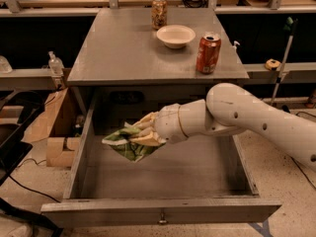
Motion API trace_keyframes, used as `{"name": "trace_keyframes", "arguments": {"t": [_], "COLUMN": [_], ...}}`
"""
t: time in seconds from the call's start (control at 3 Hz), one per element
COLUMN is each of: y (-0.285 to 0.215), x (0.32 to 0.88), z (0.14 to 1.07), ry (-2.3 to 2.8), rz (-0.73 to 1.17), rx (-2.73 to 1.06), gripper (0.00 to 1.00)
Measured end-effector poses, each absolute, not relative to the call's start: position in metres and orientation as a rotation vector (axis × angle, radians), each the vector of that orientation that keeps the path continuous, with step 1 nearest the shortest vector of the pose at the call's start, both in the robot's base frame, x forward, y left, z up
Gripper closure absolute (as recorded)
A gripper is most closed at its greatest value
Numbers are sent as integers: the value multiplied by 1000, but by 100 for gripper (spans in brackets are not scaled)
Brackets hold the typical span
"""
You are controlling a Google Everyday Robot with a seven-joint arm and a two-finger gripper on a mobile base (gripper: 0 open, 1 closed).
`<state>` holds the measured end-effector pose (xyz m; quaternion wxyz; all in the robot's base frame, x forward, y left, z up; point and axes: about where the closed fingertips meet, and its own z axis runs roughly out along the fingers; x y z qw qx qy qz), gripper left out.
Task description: Place green jalapeno chip bag into top drawer
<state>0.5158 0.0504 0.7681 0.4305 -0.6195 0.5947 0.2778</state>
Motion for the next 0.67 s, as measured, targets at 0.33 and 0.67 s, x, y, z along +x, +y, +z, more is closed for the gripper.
{"name": "trace_keyframes", "arguments": {"t": [0.33, 0.67], "y": [53, 54], "x": [515, 514], "z": [768, 768], "ry": [1480, 1479], "rz": [696, 698], "rx": [-1550, -1551], "gripper": [5, 0]}}
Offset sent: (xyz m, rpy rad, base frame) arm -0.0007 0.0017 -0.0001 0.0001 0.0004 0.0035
